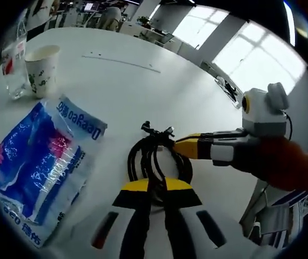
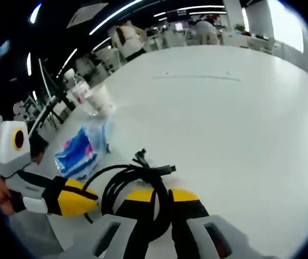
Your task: Arrange the tabletop items into an orderly group along one side of the table until the central work area is clear of visible clutter.
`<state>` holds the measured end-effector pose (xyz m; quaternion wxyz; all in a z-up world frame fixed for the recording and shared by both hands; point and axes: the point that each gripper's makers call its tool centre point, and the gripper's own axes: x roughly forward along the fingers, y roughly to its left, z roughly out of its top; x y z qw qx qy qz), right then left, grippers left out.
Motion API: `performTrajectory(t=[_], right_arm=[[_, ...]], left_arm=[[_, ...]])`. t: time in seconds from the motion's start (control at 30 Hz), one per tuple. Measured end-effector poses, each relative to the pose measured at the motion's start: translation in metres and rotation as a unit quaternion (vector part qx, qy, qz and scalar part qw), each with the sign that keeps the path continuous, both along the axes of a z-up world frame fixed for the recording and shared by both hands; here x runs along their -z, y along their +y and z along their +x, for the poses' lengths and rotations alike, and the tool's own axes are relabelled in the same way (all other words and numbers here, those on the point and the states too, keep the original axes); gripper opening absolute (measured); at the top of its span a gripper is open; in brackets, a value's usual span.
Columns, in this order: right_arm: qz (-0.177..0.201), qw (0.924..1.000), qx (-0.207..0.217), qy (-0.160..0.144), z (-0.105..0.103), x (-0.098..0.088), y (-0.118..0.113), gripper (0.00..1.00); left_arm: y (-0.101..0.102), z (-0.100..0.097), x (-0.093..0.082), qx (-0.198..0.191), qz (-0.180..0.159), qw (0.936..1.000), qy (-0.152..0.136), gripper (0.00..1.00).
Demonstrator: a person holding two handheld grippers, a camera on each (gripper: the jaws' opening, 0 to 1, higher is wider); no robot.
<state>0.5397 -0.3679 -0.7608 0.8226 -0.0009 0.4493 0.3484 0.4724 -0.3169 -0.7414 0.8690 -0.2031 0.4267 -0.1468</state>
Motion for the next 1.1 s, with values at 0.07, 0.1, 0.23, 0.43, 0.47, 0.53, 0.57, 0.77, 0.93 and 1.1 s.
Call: performTrajectory(t=[0.07, 0.1, 0.23, 0.43, 0.47, 0.53, 0.57, 0.77, 0.93, 1.1], right_arm=[[0.003, 1.0, 0.003, -0.003, 0.001, -0.001, 0.001, 0.07], [0.002, 1.0, 0.003, -0.004, 0.001, -0.002, 0.001, 0.07], [0.001, 1.0, 0.006, -0.008, 0.002, -0.004, -0.002, 0.07], [0.001, 0.9999, 0.01, -0.013, -0.002, -0.007, -0.008, 0.1], [0.001, 0.9998, 0.011, -0.014, -0.003, -0.007, -0.009, 0.11], [0.001, 0.9998, 0.013, -0.015, -0.005, -0.008, -0.011, 0.11], [0.001, 0.9998, 0.014, -0.015, -0.006, -0.009, -0.012, 0.11], [0.001, 0.9996, 0.018, -0.02, -0.012, -0.011, -0.014, 0.12], [0.003, 0.9995, 0.019, -0.025, -0.019, -0.015, -0.012, 0.12], [0.007, 0.9993, 0.023, -0.028, -0.025, -0.017, -0.009, 0.12]], left_arm=[[0.001, -0.001, 0.001, 0.002, 0.005, 1.0, 0.003, 0.06], [0.002, -0.002, 0.002, 0.002, 0.007, 1.0, 0.002, 0.06], [0.006, -0.004, -0.002, 0.005, 0.016, 0.9998, -0.005, 0.06], [0.011, -0.005, -0.012, 0.0, 0.022, 0.9996, -0.016, 0.07], [0.011, -0.005, -0.013, 0.0, 0.023, 0.9996, -0.018, 0.07], [0.013, -0.007, -0.015, -0.001, 0.027, 0.9994, -0.022, 0.07], [0.014, -0.007, -0.016, -0.001, 0.028, 0.9993, -0.023, 0.07], [0.013, -0.011, -0.025, -0.004, 0.021, 0.9991, -0.037, 0.08], [0.012, -0.019, -0.031, -0.012, 0.016, 0.9987, -0.046, 0.08], [0.02, -0.029, -0.031, -0.022, 0.023, 0.9985, -0.044, 0.08]])
